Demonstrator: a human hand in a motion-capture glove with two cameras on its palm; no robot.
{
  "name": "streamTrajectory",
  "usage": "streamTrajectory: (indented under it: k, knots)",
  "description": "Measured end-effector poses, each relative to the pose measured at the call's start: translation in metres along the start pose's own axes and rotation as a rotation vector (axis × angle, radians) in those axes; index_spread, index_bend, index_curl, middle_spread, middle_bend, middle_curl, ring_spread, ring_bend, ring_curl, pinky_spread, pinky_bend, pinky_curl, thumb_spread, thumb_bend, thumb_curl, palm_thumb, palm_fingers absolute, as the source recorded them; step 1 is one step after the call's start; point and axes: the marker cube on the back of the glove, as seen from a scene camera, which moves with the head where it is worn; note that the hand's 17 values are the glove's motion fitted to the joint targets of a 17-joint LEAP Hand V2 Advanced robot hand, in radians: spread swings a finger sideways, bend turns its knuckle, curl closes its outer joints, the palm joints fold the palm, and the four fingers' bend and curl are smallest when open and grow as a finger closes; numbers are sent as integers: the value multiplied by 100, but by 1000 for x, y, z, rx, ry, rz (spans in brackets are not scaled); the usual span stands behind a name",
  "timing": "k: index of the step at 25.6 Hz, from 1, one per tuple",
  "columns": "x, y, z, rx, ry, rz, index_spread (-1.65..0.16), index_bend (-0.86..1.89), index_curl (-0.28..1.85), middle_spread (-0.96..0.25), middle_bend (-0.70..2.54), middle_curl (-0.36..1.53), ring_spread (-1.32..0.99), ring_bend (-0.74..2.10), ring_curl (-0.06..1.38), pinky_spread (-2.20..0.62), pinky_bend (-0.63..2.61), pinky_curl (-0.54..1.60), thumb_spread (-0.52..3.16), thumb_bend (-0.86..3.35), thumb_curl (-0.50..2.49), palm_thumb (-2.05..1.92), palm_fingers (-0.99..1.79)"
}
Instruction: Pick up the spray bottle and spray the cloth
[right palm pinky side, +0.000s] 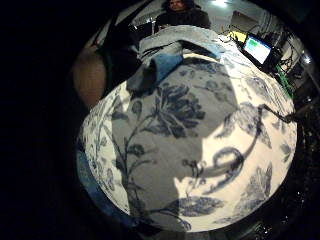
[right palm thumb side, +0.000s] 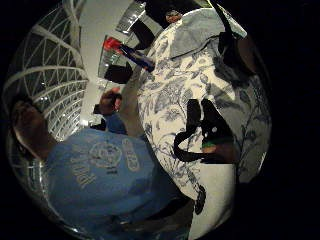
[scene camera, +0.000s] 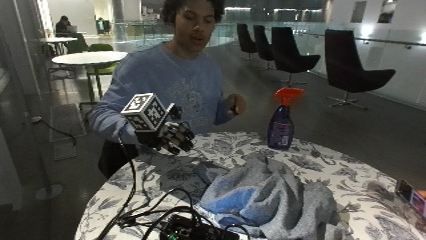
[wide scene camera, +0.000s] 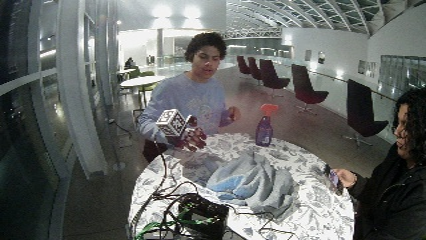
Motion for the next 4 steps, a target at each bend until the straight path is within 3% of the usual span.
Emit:
streamTrajectory:
  k: [4]
  knots:
    - [5, 12, -8, -5, 43, 11, -28, 18, 39, -4, 35, 44, 2, 30, 34, 22, 12, 22, 107, -2, 52, 85, 83]
